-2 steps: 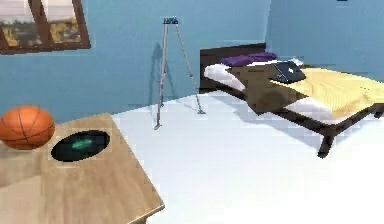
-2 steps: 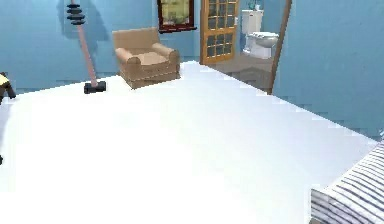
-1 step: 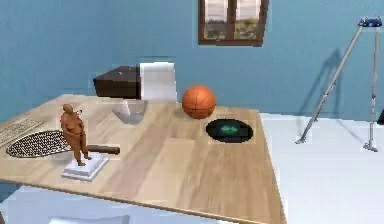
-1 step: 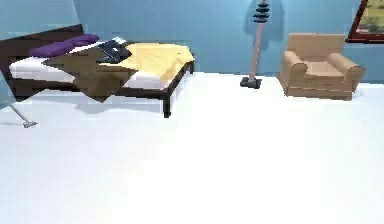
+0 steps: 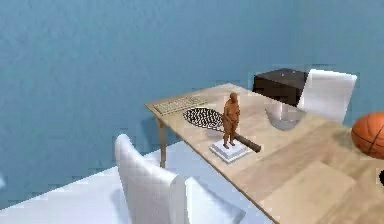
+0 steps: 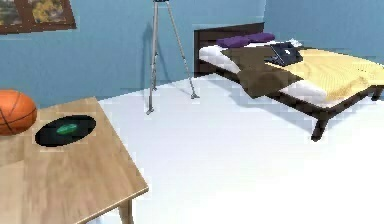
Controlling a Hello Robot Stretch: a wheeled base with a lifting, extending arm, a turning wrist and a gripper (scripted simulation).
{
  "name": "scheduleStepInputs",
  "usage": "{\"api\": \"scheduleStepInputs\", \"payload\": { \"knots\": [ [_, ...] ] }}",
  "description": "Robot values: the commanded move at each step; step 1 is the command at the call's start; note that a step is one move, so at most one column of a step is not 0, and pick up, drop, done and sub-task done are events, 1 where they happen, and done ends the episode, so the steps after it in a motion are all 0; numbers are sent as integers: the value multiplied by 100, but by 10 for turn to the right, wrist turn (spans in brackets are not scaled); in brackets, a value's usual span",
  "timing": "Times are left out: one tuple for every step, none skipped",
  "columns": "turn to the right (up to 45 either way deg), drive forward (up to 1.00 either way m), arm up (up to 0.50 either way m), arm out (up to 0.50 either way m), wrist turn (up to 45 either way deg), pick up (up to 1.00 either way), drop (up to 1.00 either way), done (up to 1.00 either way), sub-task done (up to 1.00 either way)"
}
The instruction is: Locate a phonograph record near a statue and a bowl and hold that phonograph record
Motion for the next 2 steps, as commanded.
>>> {"api": "scheduleStepInputs", "payload": {
  "knots": [
    [-300,0,0,0,0,0,0,0,0],
    [450,0,0,0,0,0,0,0,0]
  ]
}}
